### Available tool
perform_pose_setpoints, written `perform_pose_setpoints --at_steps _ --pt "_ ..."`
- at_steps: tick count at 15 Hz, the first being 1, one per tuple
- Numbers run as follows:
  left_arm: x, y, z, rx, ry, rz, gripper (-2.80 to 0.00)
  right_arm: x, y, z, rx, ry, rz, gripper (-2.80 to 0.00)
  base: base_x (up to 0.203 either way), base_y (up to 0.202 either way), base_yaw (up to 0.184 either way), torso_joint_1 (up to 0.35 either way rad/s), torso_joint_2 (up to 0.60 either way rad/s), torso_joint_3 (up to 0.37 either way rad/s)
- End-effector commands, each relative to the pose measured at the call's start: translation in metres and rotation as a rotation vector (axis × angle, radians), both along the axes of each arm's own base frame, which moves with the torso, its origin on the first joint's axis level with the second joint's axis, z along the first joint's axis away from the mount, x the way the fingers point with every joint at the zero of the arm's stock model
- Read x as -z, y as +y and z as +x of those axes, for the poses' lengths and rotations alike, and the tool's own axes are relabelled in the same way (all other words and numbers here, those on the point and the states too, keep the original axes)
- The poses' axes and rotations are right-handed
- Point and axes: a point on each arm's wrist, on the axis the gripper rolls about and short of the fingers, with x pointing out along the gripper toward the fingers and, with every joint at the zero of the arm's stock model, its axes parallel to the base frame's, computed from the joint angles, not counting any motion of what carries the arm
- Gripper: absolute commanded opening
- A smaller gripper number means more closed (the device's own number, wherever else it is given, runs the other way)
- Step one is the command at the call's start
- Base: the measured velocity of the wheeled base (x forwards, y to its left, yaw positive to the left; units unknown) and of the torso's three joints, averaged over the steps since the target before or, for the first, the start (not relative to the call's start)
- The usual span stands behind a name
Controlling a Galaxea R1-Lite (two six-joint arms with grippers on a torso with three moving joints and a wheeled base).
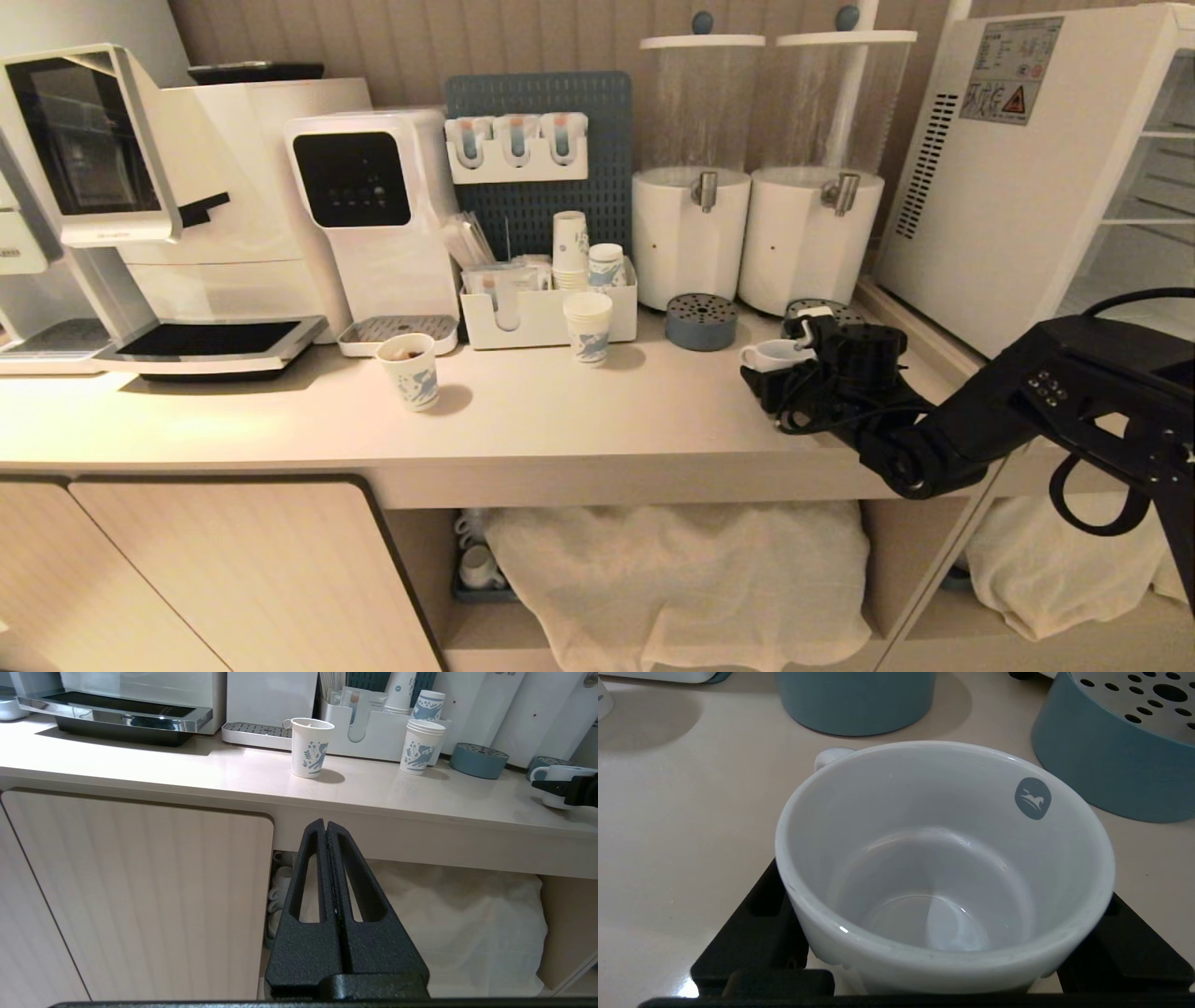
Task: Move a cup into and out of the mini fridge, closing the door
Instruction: Place the ceramic cup on the table
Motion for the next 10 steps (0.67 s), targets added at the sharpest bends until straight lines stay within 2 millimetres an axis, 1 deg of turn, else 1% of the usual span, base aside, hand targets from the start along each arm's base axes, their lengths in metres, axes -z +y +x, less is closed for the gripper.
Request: perform_pose_setpoints --at_steps 1,3,4,7,8,10 --pt "0.011 0.000 0.003 0.000 0.034 -0.001 -2.80 0.008 -0.002 0.001 -0.002 0.028 -0.006 -2.80 0.000 0.000 0.000 0.000 0.00 0.000" --pt "0.011 0.000 0.003 0.000 0.034 -0.001 -2.80 0.009 -0.005 0.001 -0.015 0.044 -0.002 -2.80 0.000 0.000 0.000 0.000 0.00 0.000" --pt "0.011 0.000 0.003 0.000 0.034 -0.001 -2.80 0.010 -0.008 0.000 -0.074 0.083 0.018 -2.80 0.000 0.000 0.000 0.000 0.00 0.000" --pt "0.011 0.000 0.003 0.000 0.034 -0.001 -2.80 0.014 -0.021 -0.001 -0.184 0.166 0.079 -2.80 0.000 0.000 0.000 0.000 0.00 0.000" --pt "0.011 0.000 0.003 0.000 0.035 -0.001 -2.80 0.016 -0.028 -0.001 -0.212 0.203 0.100 -2.80 0.000 0.000 0.000 0.000 0.00 0.000" --pt "0.011 0.000 0.003 0.000 0.034 -0.001 -2.80 0.022 -0.038 -0.001 -0.226 0.234 0.104 -2.80 0.000 0.000 0.000 0.000 0.00 0.000"
